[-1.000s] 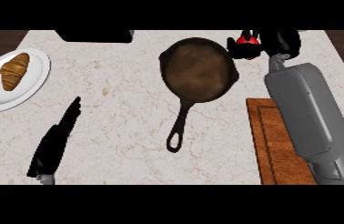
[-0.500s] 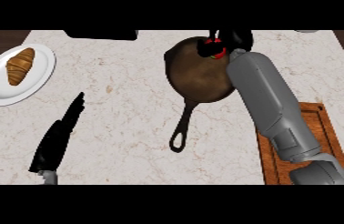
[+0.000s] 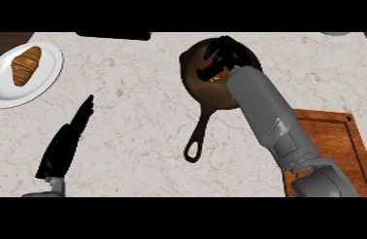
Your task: Pick the tomato from the cutting board and place it in the pan
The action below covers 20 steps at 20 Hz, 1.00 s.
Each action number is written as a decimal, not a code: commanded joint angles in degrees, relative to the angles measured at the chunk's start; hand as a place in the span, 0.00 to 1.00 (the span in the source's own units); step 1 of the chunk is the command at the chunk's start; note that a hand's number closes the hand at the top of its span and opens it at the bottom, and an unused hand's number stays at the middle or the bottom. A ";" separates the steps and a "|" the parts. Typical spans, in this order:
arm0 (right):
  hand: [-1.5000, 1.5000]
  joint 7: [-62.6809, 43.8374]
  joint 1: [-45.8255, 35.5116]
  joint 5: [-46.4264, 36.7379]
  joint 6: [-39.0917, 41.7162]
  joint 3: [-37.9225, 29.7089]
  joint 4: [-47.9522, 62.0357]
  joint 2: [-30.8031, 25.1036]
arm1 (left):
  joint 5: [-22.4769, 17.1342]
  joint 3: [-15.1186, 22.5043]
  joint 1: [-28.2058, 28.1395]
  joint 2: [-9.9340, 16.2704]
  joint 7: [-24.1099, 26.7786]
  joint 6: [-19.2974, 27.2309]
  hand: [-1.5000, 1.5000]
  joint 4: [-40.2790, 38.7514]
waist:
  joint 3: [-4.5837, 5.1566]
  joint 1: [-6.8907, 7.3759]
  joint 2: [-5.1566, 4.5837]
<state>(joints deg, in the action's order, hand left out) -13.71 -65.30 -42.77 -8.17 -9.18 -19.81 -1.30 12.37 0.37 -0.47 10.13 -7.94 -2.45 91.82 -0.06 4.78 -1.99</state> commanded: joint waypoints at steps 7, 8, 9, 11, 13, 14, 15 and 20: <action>0.00 13.58 0.76 11.35 -10.99 -10.77 1.12 1.28 | -0.30 -0.08 1.20 0.39 -0.42 -0.90 0.50 0.17 | -0.10 1.11 -0.30; 0.00 12.73 -1.16 12.03 -12.55 -11.79 0.37 1.28 | -0.53 0.06 0.45 0.43 -0.97 -1.31 0.50 0.53 | -0.07 0.61 0.10; 0.00 15.31 -0.09 12.77 -14.02 -12.67 0.16 1.28 | -0.01 0.65 0.15 -0.14 -0.30 -0.71 0.50 1.30 | -0.08 0.46 0.10; 0.00 14.43 -2.40 14.62 -15.12 -15.46 -0.20 -0.76 | -0.71 -0.01 -1.00 0.10 0.86 -1.22 0.50 -0.47 | -0.03 0.37 -0.08; 0.00 18.14 0.29 15.89 -18.52 -17.31 -0.02 -1.33 | -0.01 -0.32 0.61 -0.05 -0.80 -0.15 0.50 0.34 | -0.07 -0.18 -0.04; 0.00 18.97 1.31 17.19 -21.42 -18.86 -0.49 -0.48 | -0.42 -0.75 -1.44 0.61 0.30 -0.77 0.50 0.27 | -0.06 -0.15 0.14; 0.00 17.12 -0.61 18.04 -20.06 -20.11 -0.18 -3.77 | -0.93 -1.10 -1.74 0.82 1.09 -1.07 0.50 0.49 | -0.04 -0.11 0.15; 0.00 22.32 2.57 22.22 -20.78 -24.67 -0.28 -7.90 | 0.59 -0.64 -1.26 -0.88 -0.45 1.35 0.50 1.02 | -0.06 -1.75 0.67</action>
<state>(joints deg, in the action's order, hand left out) 5.47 -64.37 -23.68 -28.96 -30.35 -19.91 -5.40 12.13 -0.37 -0.97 10.03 -7.92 -2.46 92.15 -0.10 3.82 -1.63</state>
